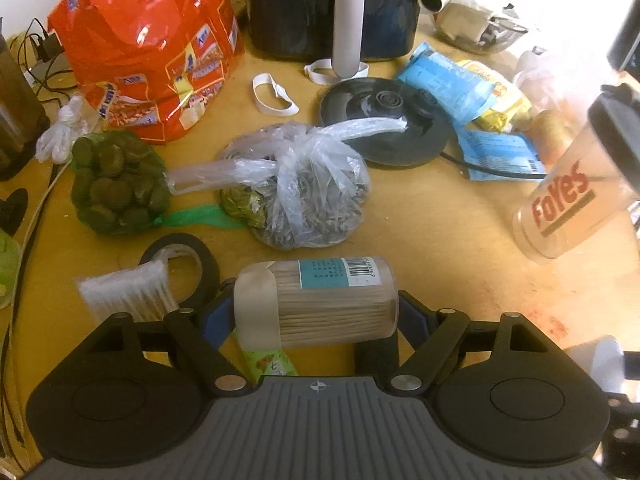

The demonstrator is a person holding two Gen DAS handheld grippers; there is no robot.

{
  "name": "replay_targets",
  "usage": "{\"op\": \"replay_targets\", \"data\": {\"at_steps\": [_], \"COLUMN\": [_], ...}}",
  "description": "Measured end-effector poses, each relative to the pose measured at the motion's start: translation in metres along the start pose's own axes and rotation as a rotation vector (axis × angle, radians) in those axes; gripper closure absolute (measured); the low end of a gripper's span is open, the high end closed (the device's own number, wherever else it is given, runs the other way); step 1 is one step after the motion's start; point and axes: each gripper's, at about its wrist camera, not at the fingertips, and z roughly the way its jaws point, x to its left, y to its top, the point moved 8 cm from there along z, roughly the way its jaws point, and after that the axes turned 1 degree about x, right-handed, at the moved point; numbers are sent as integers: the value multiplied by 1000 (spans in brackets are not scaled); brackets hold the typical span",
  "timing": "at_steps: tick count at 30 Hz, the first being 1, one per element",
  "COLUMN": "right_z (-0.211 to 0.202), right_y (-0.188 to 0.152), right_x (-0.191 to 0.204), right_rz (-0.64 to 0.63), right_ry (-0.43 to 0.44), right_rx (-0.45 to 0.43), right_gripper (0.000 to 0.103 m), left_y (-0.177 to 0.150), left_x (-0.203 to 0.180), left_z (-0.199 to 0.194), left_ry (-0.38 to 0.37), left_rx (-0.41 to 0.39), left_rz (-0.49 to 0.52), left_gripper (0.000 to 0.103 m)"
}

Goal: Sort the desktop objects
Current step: 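Carry the toothpick tube and the jar toward the cardboard box with both tools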

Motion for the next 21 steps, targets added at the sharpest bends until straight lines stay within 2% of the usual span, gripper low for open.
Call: {"op": "replay_targets", "data": {"at_steps": [10, 21], "right_z": [-16, -33], "right_y": [-6, -14], "right_x": [13, 24], "right_rz": [-19, -20], "right_ry": [13, 25], "right_rx": [-26, -37], "right_gripper": [45, 45], "left_y": [-8, -16], "left_x": [8, 34], "left_z": [-47, -104], "left_ry": [-42, -85], "left_rx": [-43, -73], "left_rz": [3, -7], "left_gripper": [21, 21]}}
